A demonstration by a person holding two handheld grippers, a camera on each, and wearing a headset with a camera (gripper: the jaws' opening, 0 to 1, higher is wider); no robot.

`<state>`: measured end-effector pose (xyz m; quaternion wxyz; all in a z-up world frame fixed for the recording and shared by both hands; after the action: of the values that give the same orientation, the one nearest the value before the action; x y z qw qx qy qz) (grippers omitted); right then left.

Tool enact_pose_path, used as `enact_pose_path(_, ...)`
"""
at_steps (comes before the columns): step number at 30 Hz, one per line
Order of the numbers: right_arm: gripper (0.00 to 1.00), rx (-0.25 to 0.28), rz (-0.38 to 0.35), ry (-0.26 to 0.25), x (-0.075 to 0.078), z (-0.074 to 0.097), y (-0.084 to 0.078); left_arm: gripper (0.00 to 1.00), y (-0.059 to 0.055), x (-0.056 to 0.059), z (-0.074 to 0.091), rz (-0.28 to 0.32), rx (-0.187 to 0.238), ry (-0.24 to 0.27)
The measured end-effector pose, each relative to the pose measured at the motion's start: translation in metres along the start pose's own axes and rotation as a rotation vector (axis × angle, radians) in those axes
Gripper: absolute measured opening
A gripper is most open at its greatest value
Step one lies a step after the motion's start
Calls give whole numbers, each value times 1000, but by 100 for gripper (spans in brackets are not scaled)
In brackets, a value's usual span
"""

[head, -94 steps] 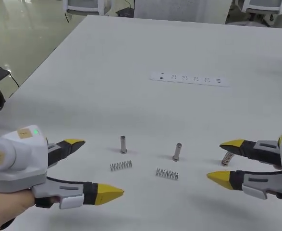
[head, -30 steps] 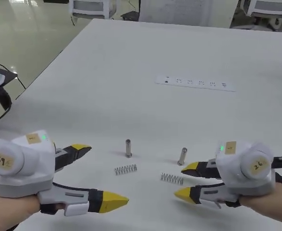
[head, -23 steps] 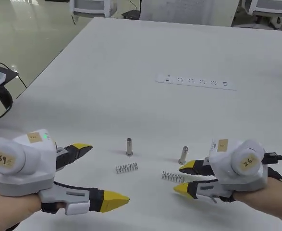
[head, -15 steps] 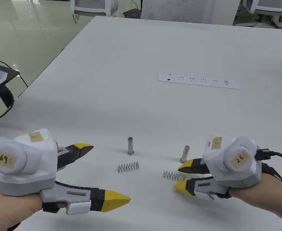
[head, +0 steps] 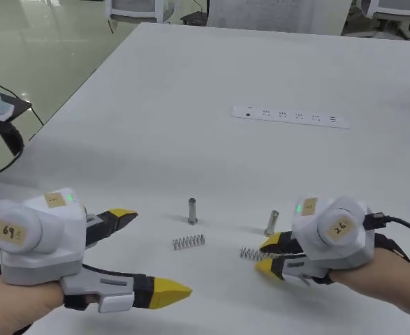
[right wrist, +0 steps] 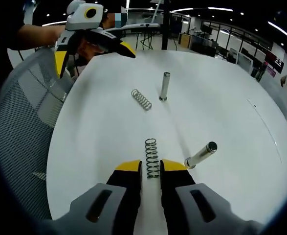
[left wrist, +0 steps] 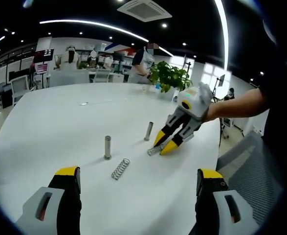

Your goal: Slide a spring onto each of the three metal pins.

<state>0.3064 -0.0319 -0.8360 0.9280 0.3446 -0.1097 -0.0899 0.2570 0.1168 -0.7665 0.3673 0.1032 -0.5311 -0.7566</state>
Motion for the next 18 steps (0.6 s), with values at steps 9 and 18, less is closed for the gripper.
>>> enact_pose_path(9,9,2,-19,6,0,0,-1,96,-1,1,1,-1,-5,-4)
enact_pose_path(18,9,24,-16,-6,2,9,3,96,1,7,-2,-10,-8,-21)
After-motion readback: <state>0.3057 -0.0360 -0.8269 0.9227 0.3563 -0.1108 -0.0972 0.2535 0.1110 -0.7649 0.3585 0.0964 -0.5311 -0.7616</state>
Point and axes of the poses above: the centre of the closed fingertips' face, and the gripper's own axes: z roughly backward along the fingers, x roughly to its right, y roughly out of its top, the point moved 2 cm from there along z, roughly backward along the fingers, and after that the axes turned 6 degrees about -y, right-handed, at the moved point
